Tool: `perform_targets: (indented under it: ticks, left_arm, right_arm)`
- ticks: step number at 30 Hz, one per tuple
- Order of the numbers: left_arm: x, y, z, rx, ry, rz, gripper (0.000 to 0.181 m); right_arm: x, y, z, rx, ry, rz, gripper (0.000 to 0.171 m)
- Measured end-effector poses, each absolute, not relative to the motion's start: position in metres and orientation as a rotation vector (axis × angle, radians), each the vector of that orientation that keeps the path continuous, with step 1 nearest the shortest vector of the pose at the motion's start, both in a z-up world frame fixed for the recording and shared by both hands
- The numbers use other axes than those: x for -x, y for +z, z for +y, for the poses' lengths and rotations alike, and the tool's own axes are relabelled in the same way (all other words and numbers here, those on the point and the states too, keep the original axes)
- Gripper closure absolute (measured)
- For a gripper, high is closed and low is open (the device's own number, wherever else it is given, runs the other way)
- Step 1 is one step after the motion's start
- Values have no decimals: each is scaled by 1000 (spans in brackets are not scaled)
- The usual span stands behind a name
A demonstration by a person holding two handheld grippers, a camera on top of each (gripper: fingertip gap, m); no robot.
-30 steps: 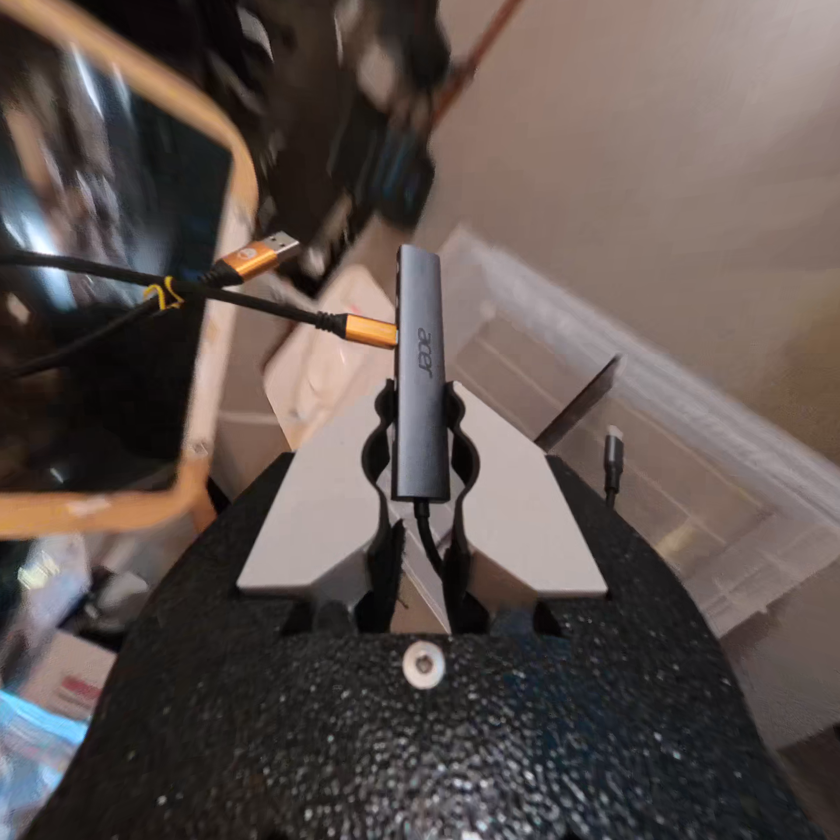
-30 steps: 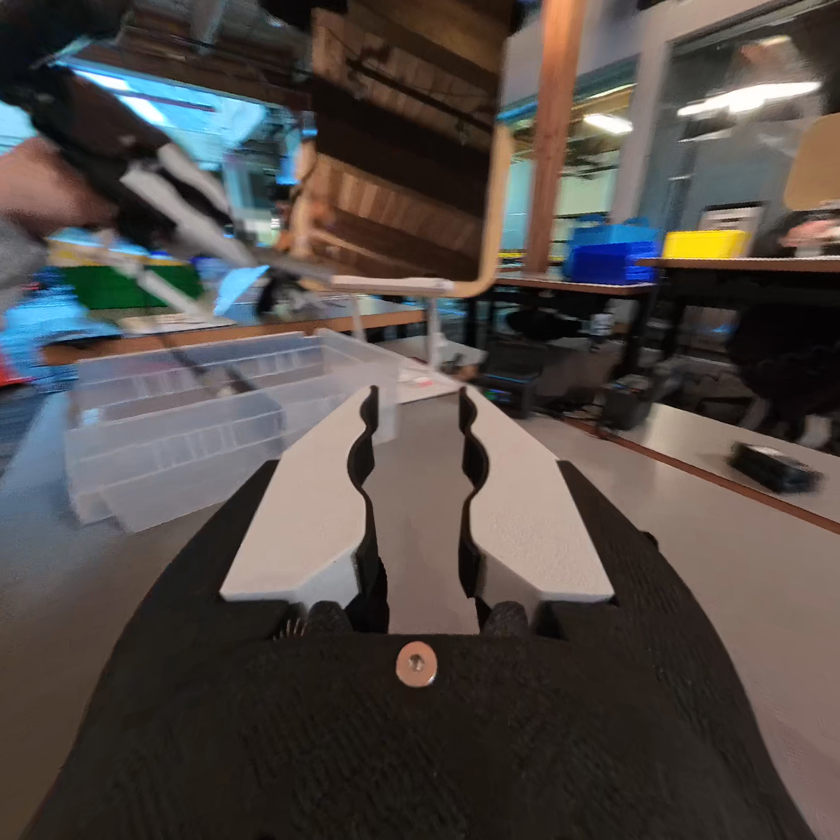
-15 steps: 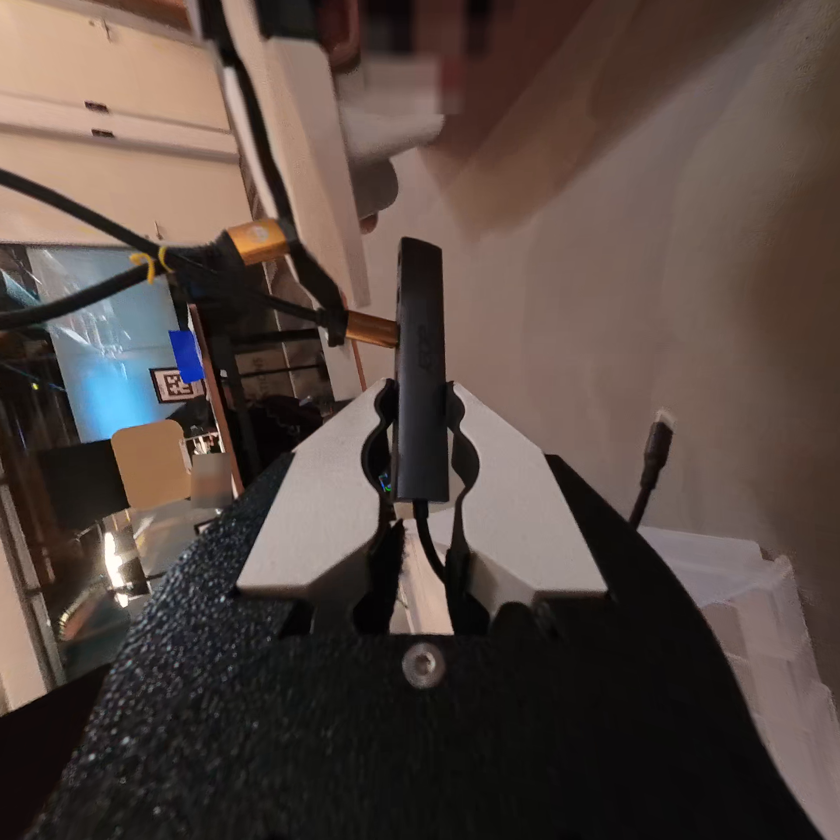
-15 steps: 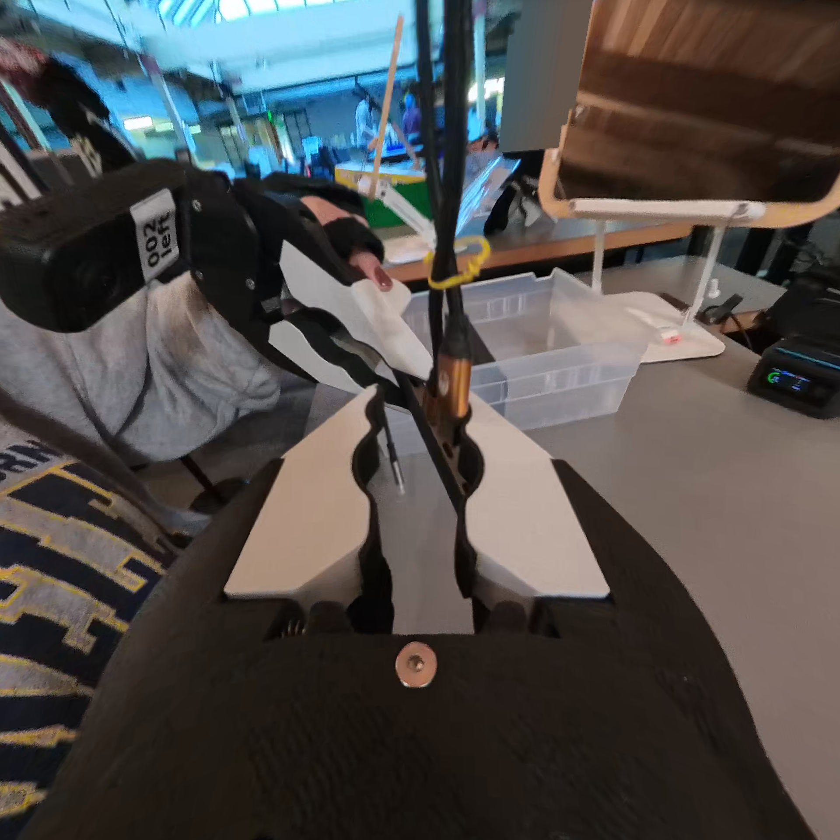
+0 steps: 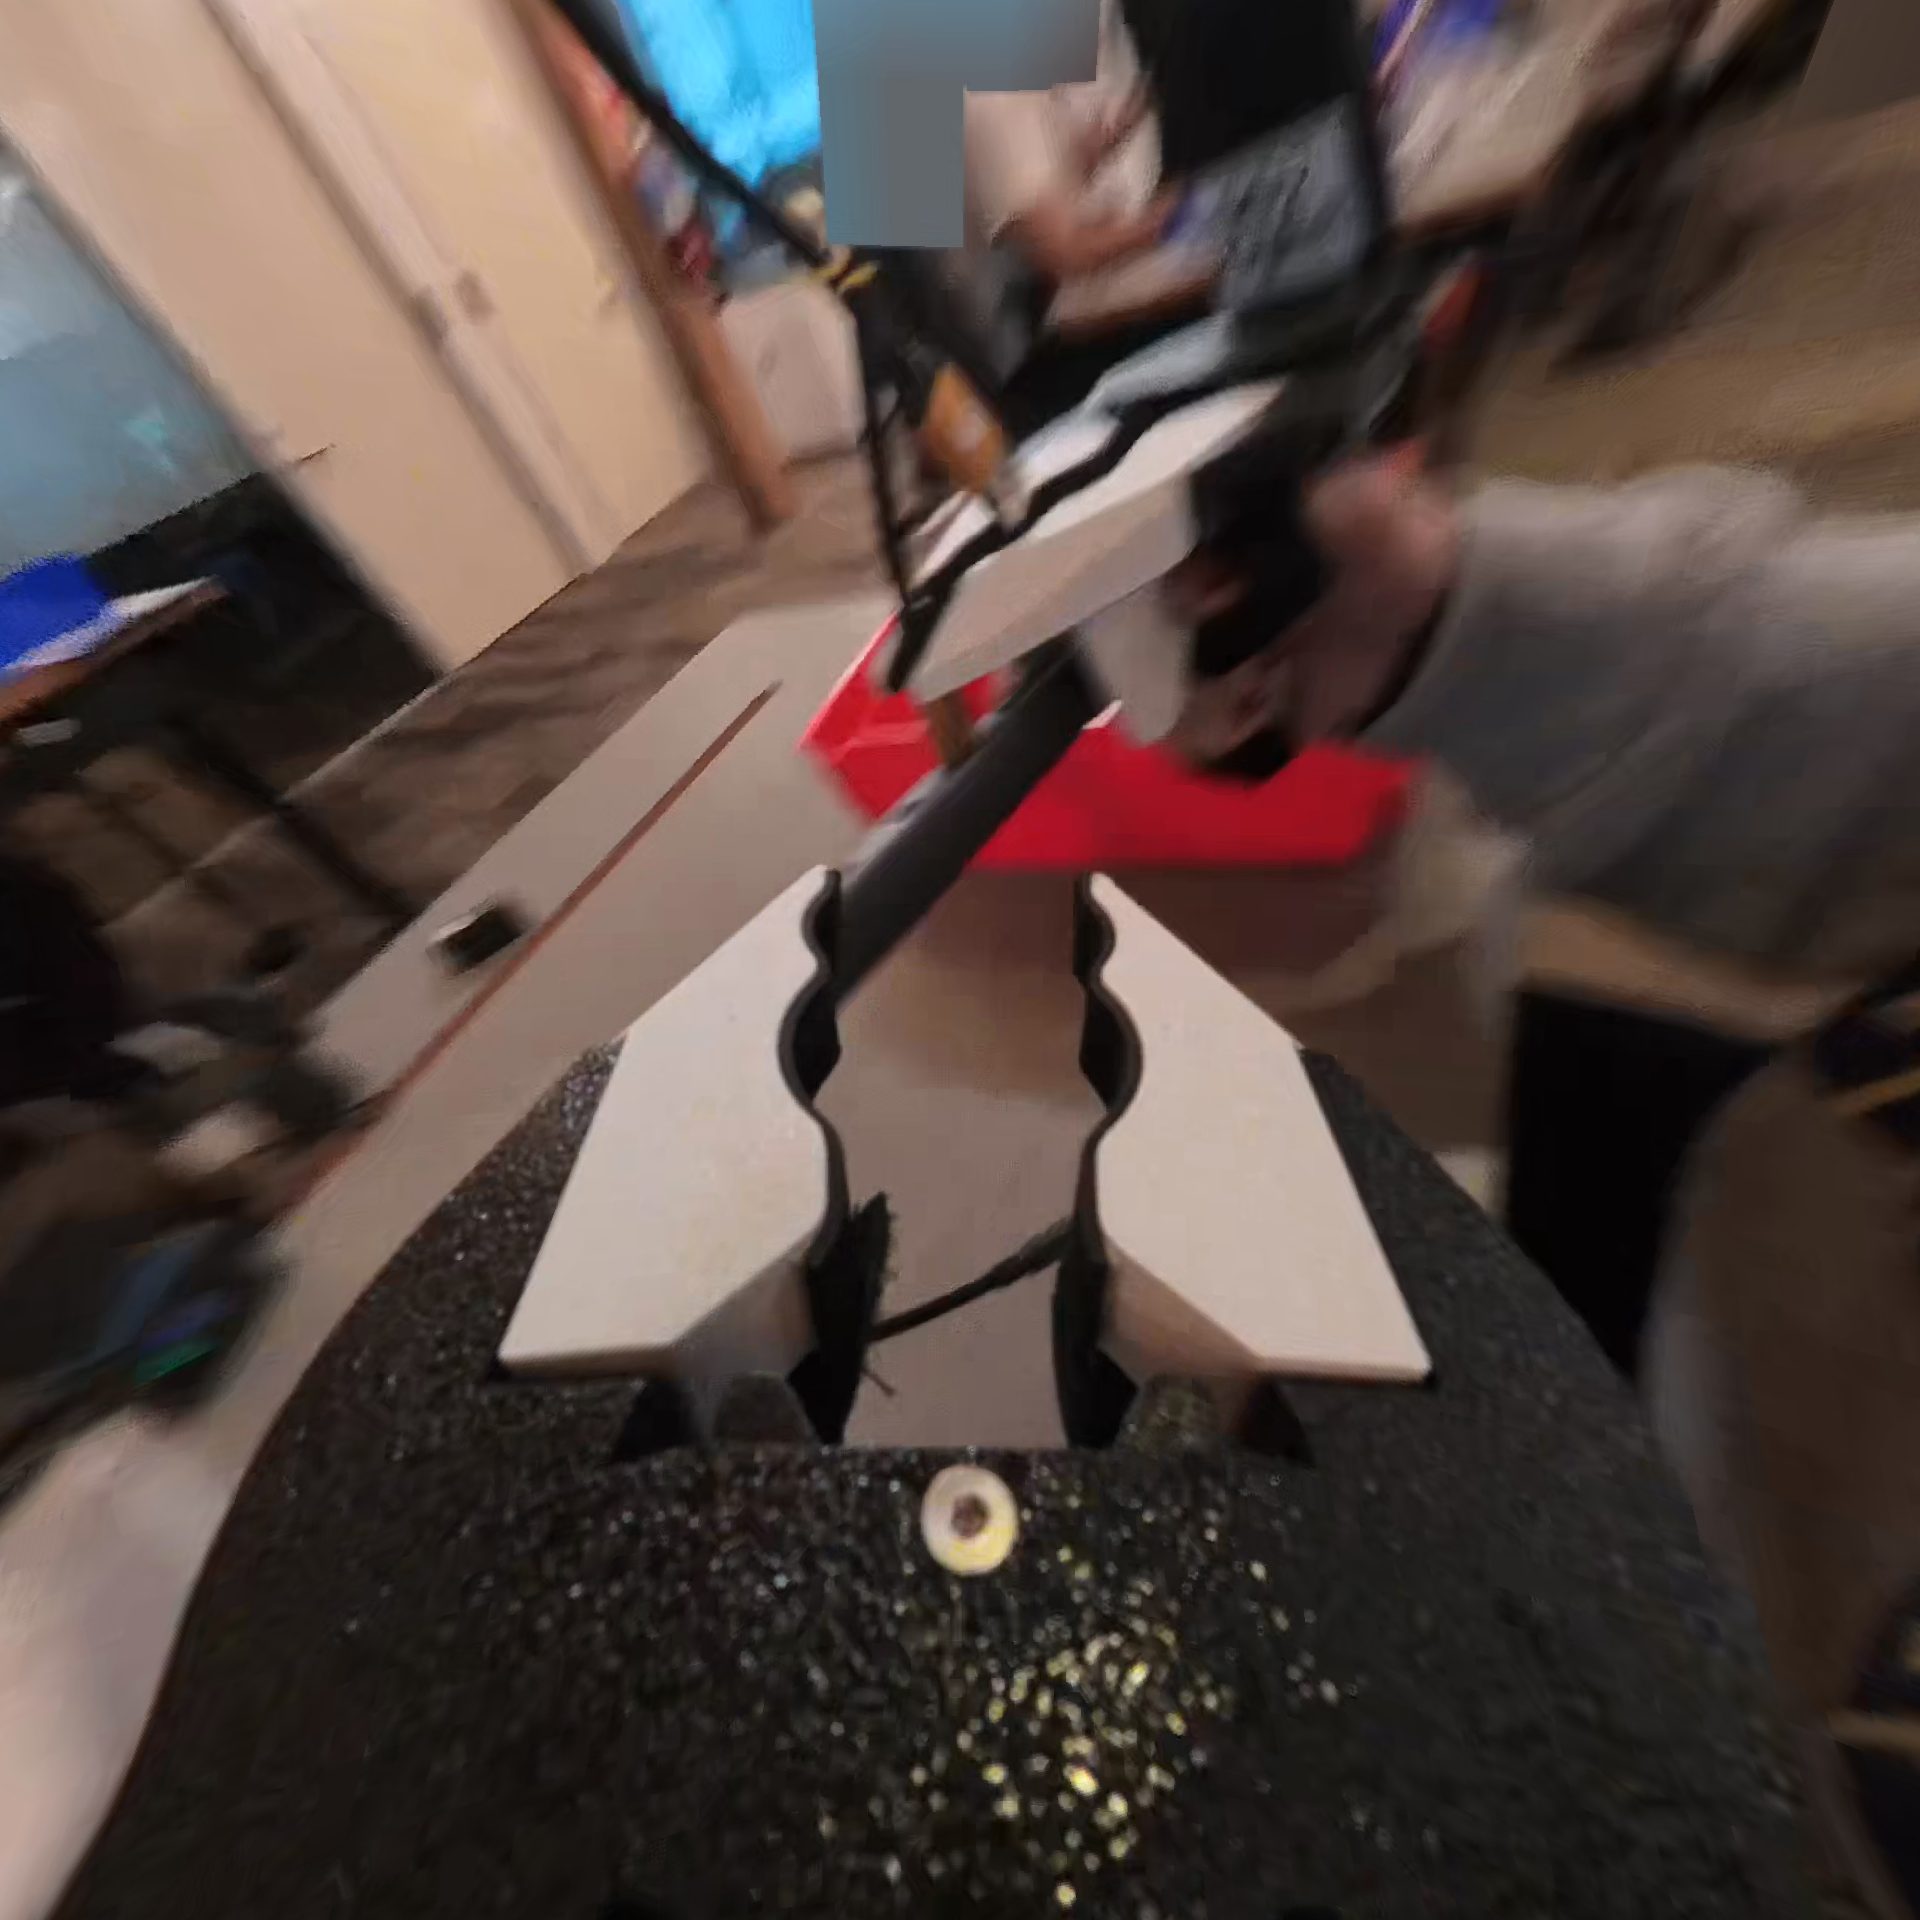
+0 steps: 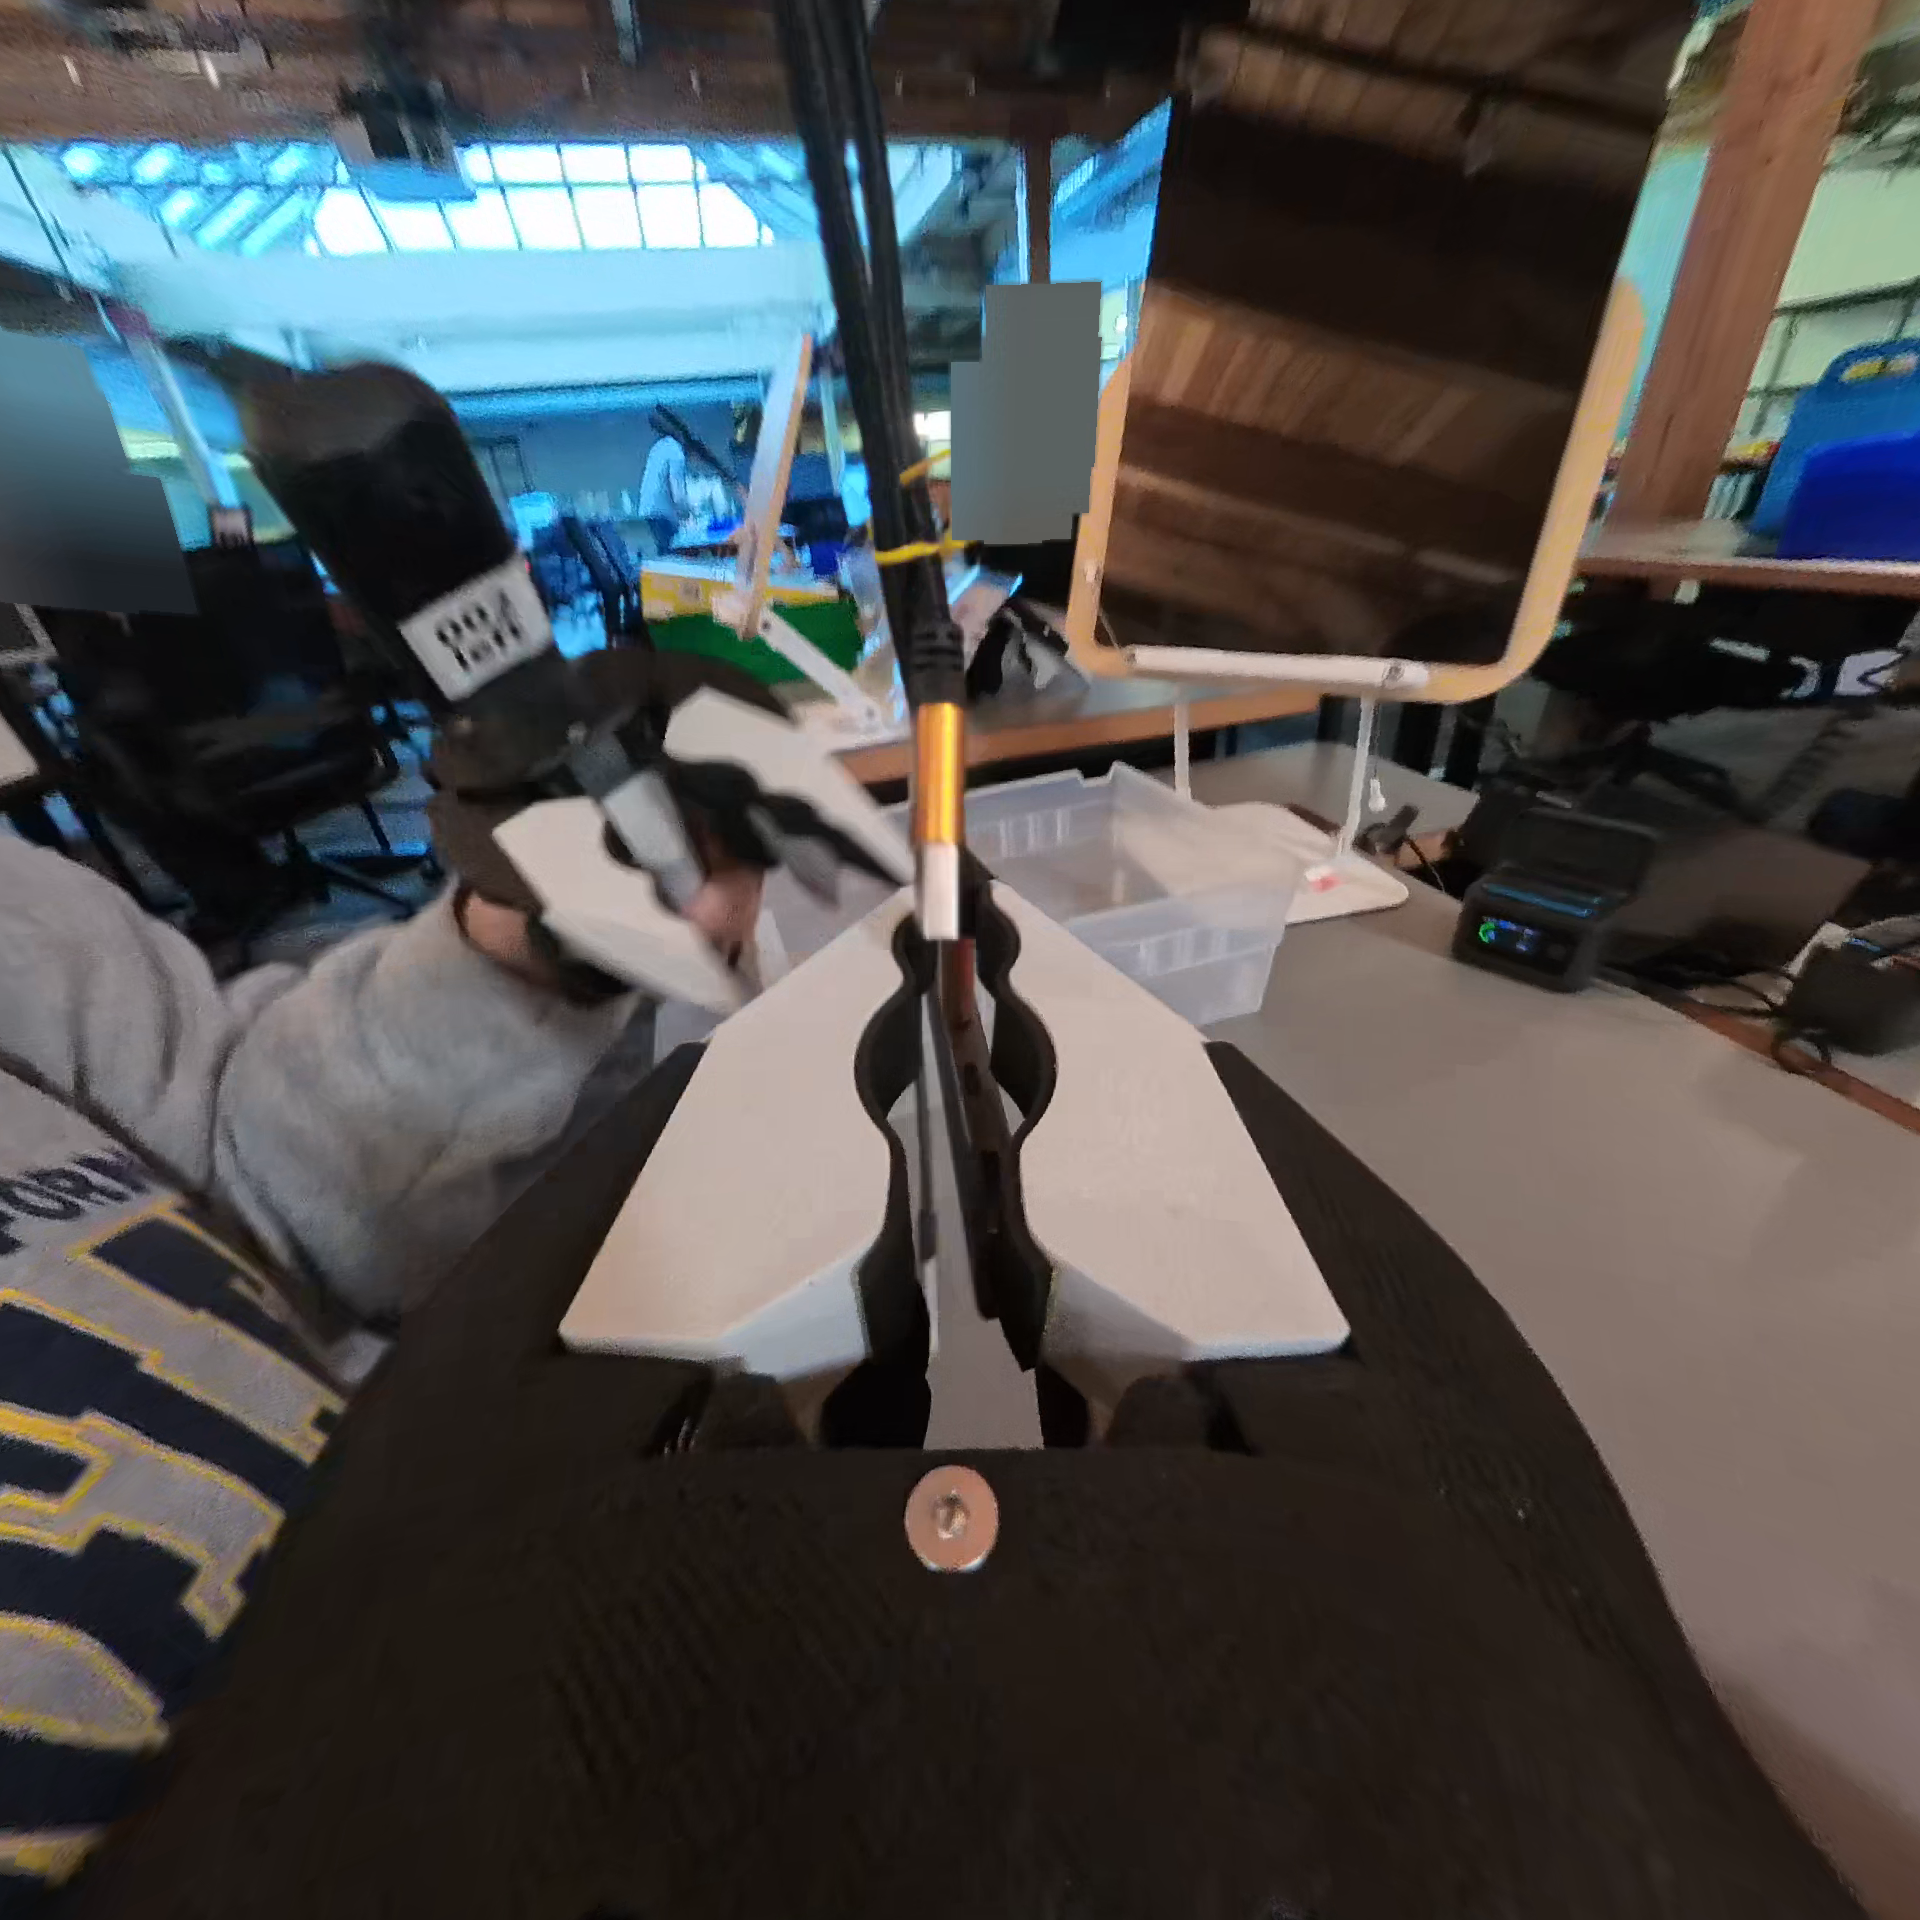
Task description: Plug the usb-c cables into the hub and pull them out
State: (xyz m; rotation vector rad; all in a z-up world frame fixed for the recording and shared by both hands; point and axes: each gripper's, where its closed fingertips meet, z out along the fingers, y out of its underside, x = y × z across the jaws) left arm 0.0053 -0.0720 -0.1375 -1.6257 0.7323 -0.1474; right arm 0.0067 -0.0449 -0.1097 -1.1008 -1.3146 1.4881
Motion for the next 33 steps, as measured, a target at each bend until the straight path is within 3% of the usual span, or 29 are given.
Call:
perform_targets:
  ticks: [1,5,6,7,9,10,15,16,28,33]
  left_arm:
    - [-27,-133,-84,1546,-338,754,146]
    - [-58,-135,-107,1333,-818,726,167]
    - [-56,-145,-97,1384,-858,663,165]
    - [-56,-155,-87,1441,-882,616,155]
    - [-56,-160,-68,1477,-909,517,119]
    - [-57,-151,-66,1414,-945,496,116]
    - [-43,-111,-75,1097,-1018,468,156]
    - [-42,-114,-71,1131,-1006,454,179]
    - [-37,-105,-93,1255,-920,495,172]
    - [-34,-95,-100,1275,-856,483,173]
  right_arm:
    - [-10,-104,-43,1092,1493,-1282,166]
    - [-24,-87,-30,1057,1507,-1166,166]
    - [-27,-85,-32,1053,1558,-1159,166]
    - [-29,-83,-37,1046,1622,-1159,167]
    - [-29,-81,-50,1027,1745,-1174,167]
    - [-27,-82,-55,1020,1787,-1181,166]
    - [-18,-89,-75,1003,1902,-1221,166]
    - [-17,-90,-77,1002,1905,-1230,166]
    - [-18,-82,-92,1100,2009,-1219,168]
    - [-20,-74,-100,997,1711,-1269,168]
